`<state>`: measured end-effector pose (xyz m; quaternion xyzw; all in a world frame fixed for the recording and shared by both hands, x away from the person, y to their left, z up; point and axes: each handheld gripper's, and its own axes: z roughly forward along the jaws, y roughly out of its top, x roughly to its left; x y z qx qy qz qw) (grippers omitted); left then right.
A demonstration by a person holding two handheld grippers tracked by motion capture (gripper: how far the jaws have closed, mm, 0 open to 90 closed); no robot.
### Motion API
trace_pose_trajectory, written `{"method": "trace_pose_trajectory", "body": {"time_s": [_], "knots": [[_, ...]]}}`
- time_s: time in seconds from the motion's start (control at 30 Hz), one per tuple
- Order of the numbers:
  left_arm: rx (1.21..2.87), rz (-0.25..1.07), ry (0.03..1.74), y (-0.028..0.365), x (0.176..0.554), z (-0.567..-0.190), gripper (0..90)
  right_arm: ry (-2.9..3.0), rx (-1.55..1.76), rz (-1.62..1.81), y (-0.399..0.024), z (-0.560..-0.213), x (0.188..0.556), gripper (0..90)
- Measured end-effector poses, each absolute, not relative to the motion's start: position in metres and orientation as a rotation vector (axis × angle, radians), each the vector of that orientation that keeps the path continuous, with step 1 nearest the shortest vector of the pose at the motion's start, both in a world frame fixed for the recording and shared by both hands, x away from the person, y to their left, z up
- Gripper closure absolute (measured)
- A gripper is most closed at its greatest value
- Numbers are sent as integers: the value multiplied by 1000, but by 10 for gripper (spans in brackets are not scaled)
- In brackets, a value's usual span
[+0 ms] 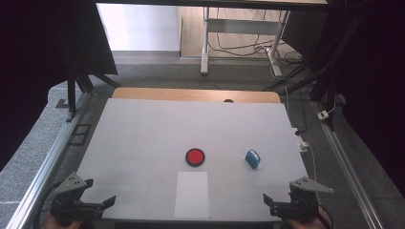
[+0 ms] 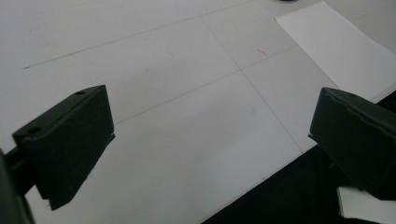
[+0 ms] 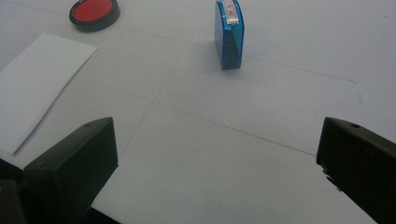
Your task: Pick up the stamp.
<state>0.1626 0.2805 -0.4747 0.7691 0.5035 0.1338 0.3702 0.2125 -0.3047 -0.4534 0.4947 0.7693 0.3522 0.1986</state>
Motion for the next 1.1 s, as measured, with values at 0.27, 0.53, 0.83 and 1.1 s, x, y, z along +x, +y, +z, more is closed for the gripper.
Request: {"method": "trace_pose_trajectory", "body": {"time_s": [0.27, 0.53, 0.83, 1.1], "knots": [[1966, 345, 1295, 281, 161, -475, 0, 2166, 1364, 970, -302, -454, 213, 0], [1978, 343, 1288, 280, 162, -476, 0, 2172, 1359, 964, -301, -454, 214, 0], [1984, 328, 1284, 280, 162, -476, 0, 2186, 1344, 959, -300, -454, 214, 0], [1979, 319, 1288, 281, 162, -476, 0, 2177, 1303, 984, -298, -450, 214, 0]]}}
